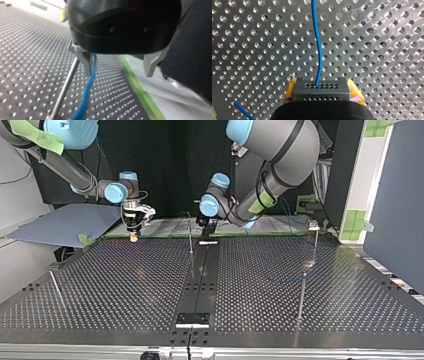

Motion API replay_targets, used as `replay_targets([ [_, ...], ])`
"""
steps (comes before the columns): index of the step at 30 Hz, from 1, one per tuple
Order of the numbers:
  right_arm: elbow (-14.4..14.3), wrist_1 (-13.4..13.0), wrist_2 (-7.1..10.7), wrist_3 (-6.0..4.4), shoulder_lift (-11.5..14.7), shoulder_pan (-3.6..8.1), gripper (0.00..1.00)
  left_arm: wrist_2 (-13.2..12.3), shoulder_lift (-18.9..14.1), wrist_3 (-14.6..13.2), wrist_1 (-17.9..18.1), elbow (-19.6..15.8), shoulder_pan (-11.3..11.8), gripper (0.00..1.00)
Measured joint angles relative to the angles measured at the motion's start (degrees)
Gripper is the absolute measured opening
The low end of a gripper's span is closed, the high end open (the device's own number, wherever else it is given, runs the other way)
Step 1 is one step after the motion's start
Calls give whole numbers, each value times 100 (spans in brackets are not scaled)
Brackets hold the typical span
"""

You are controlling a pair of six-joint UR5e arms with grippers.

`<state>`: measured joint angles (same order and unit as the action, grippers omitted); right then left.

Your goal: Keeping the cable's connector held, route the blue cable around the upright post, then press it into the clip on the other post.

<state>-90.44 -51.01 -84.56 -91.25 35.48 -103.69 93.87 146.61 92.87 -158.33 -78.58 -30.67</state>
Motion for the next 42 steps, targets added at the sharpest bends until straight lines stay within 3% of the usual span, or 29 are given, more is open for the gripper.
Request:
replay_targets([
  [4, -1, 10, 0, 6, 0, 8, 0, 45, -85, -156, 32, -131, -8, 99],
  [14, -1, 38, 0, 28, 0, 12, 0, 137, -344, -191, 156, -283, 37, 99],
  [28, -2, 54, 0, 35, 0, 17, 0, -193, -597, -200, 188, -540, -46, 99],
  [42, 0, 58, 0, 2, 1, 19, 0, -188, -613, -194, 103, -551, -77, 99],
])
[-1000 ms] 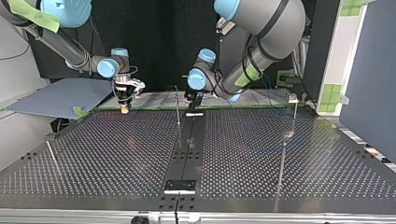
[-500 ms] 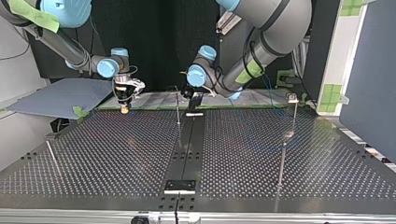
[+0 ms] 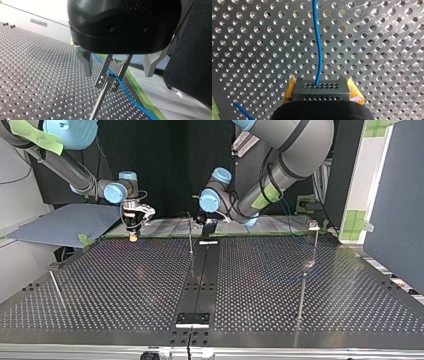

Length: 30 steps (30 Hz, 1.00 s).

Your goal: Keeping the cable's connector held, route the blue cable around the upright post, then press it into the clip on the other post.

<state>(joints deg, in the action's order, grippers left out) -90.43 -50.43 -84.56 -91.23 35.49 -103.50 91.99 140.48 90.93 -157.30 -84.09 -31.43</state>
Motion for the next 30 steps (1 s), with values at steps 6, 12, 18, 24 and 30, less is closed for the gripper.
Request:
replay_targets([
  [6, -1, 3, 0, -2, 0, -1, 0, 14, 1, 21, -4, 0, -1, 99],
  [12, 0, 5, 0, -2, -1, -1, 0, -4, 0, 6, -4, 0, -4, 99],
  [18, 1, 5, 0, -2, -1, 7, 0, -18, 0, -16, 7, 0, -27, 99],
  [24, -2, 5, 0, -2, -1, 19, 0, -36, -17, -92, 18, 0, -61, 99],
  [30, -2, 6, 0, -6, -1, 25, 0, -84, -25, -126, 56, 0, -130, 99],
])
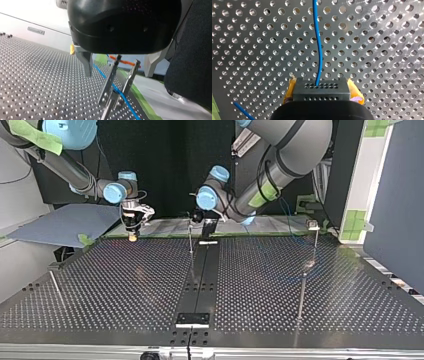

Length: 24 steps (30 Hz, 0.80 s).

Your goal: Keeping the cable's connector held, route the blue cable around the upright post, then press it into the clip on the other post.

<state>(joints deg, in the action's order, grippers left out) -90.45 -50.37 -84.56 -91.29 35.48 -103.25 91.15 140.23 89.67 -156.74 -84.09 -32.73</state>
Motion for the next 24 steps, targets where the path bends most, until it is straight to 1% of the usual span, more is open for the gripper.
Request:
replay_targets([
  [7, 3, 0, 0, 1, 0, 9, 0, -14, -2, 14, 23, 0, -40, 99],
  [24, 2, 9, 0, 4, 0, 20, 0, -15, -2, 61, 28, 0, -20, 99],
])
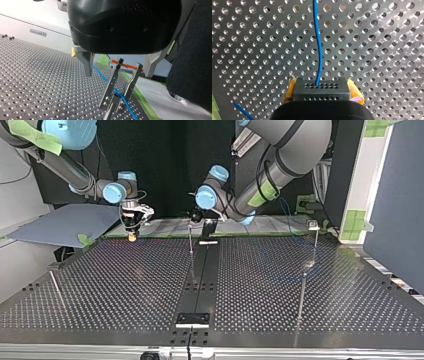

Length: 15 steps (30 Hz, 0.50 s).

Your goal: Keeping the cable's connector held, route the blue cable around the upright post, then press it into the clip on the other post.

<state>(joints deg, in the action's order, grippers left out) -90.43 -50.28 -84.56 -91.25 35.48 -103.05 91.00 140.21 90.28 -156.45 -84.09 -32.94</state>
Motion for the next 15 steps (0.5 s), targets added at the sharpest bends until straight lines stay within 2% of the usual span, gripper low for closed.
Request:
replay_targets([
  [6, 0, 39, 0, 9, 0, 12, 0, 81, -88, -10, 59, -95, -52, 99],
  [15, 0, 94, -2, 26, 2, 30, 0, 548, -576, 278, 531, -584, -198, 99],
])
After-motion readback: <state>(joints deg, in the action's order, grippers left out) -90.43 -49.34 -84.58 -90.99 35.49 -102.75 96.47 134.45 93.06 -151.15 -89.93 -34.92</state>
